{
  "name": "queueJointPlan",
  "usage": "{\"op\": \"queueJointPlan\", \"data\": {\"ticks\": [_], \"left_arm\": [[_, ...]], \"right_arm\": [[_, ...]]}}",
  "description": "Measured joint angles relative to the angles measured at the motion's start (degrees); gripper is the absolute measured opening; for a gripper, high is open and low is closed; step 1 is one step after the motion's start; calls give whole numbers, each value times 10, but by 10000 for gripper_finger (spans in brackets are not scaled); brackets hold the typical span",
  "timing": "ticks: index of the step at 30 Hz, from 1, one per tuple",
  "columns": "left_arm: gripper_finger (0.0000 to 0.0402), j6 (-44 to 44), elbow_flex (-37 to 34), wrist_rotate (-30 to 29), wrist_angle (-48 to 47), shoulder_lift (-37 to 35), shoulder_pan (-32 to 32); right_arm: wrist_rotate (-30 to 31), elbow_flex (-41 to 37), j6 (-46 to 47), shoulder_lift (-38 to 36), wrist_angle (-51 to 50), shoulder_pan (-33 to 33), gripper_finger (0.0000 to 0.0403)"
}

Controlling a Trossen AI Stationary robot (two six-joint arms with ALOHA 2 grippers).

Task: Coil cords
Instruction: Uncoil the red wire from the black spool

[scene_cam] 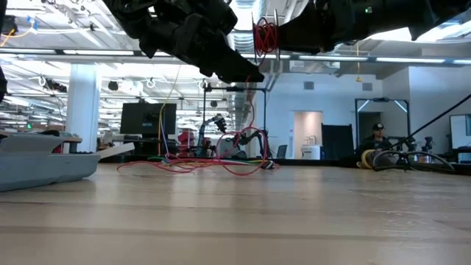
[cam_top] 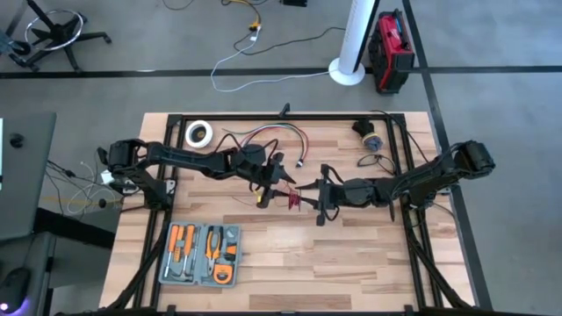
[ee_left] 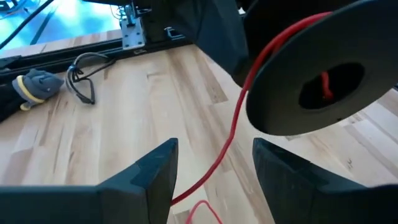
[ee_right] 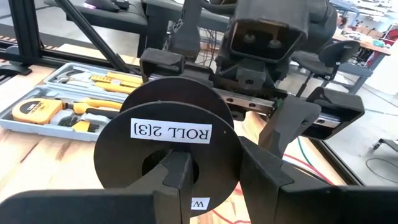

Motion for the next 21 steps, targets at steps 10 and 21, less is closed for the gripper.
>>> {"op": "queueJointPlan", "data": {"ticks": [10, 21], "left_arm": [[195, 0, 0, 0, 20, 3, -3], [143, -5, 0, -68, 21, 4, -4]], "right_arm": [[0, 0, 0, 0, 19, -5, 108], [0, 10, 0, 0, 35, -5, 108]]}}
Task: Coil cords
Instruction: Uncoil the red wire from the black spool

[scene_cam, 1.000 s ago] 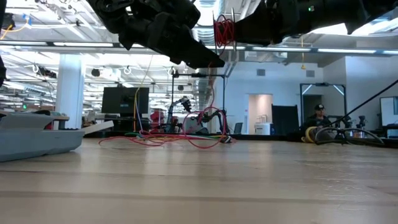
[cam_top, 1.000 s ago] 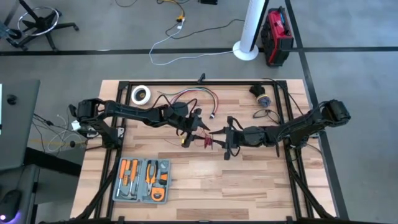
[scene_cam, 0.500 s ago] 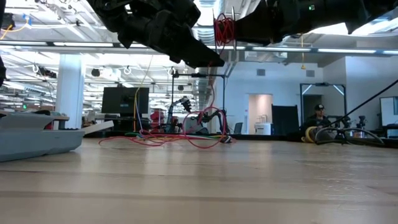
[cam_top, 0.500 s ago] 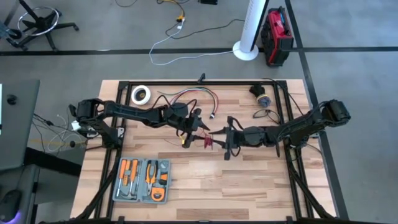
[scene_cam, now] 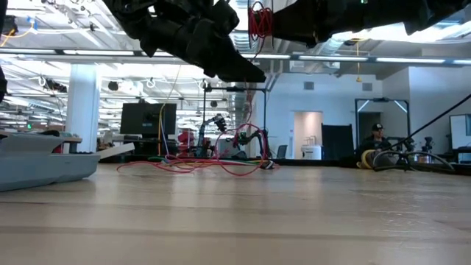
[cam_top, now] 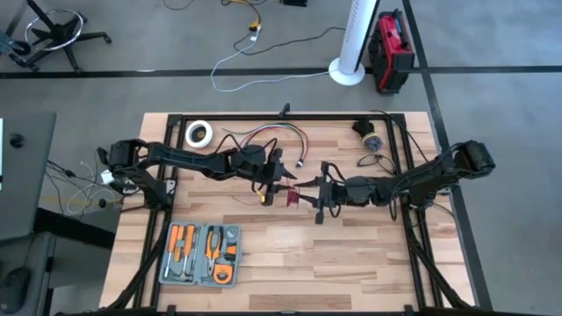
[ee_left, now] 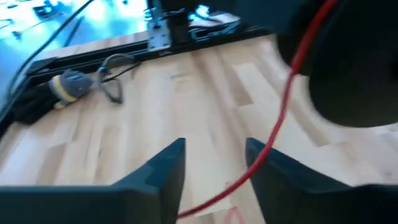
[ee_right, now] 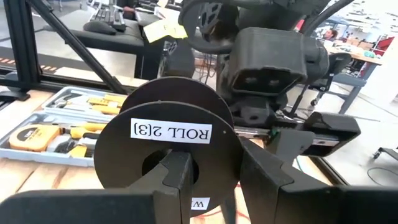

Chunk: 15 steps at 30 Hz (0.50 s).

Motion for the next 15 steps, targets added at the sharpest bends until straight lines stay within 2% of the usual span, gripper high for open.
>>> {"op": "queueJointPlan", "data": {"ticks": [3, 8, 10, 15], "left_arm": [[95, 2, 0, -12, -3, 0, 1], [19, 6, 0, -13, -4, 0, 1], [5, 8, 0, -13, -8, 0, 1], [1, 9, 0, -16, -19, -4, 1]], "right_arm": [[3, 0, 2, -4, -2, 0, 108], [46, 0, 9, -18, -4, 0, 108], [52, 0, 11, -28, -8, -1, 108], [50, 0, 19, -51, -27, -1, 108]]}}
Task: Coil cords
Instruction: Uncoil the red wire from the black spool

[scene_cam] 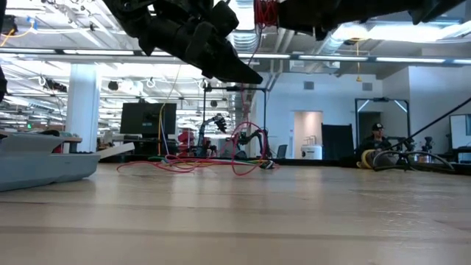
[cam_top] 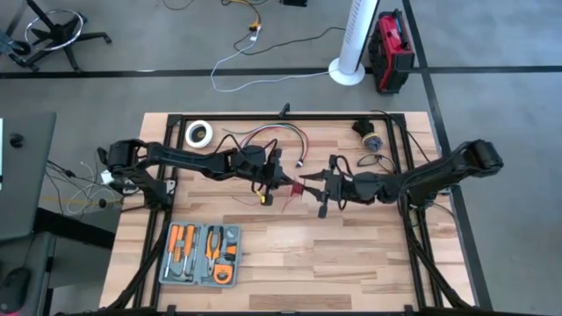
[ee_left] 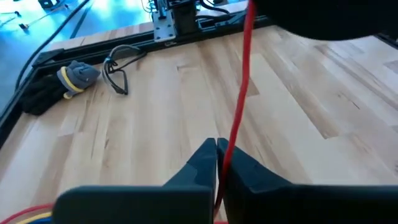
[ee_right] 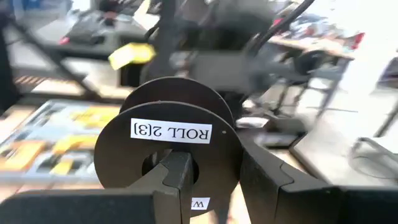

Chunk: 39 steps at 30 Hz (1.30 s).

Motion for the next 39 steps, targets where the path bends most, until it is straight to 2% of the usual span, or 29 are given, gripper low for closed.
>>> {"op": "queueJointPlan", "data": {"ticks": [2, 7, 12, 16, 23, 26, 31, 33, 35, 39], "left_arm": [[1, 11, 0, -25, -7, -9, 0], [0, 49, 0, -102, -2, -35, 0], [0, 66, 0, -107, 2, -82, -5], [0, 69, 0, -62, -11, -120, -17], [0, 69, 0, 58, -84, -138, -40], [0, 67, 0, 60, -107, -124, -51], [0, 41, 0, 58, -113, -71, -61], [0, 34, 0, 41, -102, -47, -61], [0, 24, 0, 0, -94, -23, -61], [0, 17, 0, -117, -58, 14, -52]], "right_arm": [[-24, 0, 0, -7, -29, 0, 108], [-131, 0, 7, -4, -81, 0, 108], [-137, 0, 54, -4, -141, -12, 108], [-81, 0, 92, -4, -155, -31, 108], [86, 0, 89, -4, -172, -45, 108], [125, 0, 68, -4, -159, -42, 108], [131, 0, 13, -4, -97, -27, 108], [130, 0, -15, -4, -72, -16, 108], [118, 0, -43, -4, -54, -2, 108], [38, 0, -69, -4, -45, 20, 108]]}}
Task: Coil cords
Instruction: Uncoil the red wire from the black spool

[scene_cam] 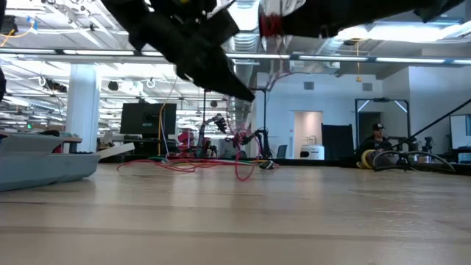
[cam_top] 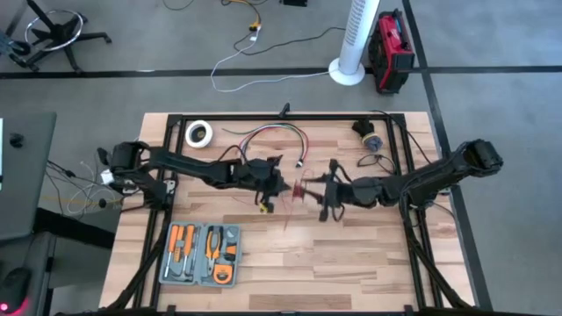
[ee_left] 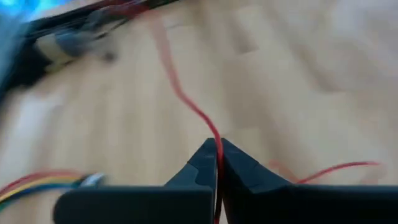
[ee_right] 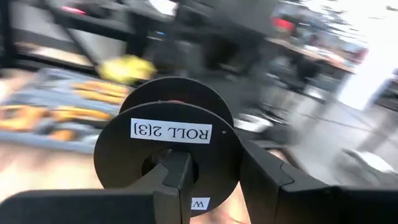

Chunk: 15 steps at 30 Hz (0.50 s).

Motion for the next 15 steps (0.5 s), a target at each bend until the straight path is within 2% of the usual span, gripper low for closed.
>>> {"op": "queueJointPlan", "data": {"ticks": [3, 6, 15], "left_arm": [[0, 3, 0, -68, 14, 10, 14], [0, 19, 0, -96, 20, 5, 32], [0, 48, 0, -105, 12, -82, 60]], "right_arm": [[-64, 0, 1, 0, -7, 12, 108], [-110, 0, 11, 0, -33, 16, 108], [-135, 0, 79, 0, -155, 0, 108]]}}
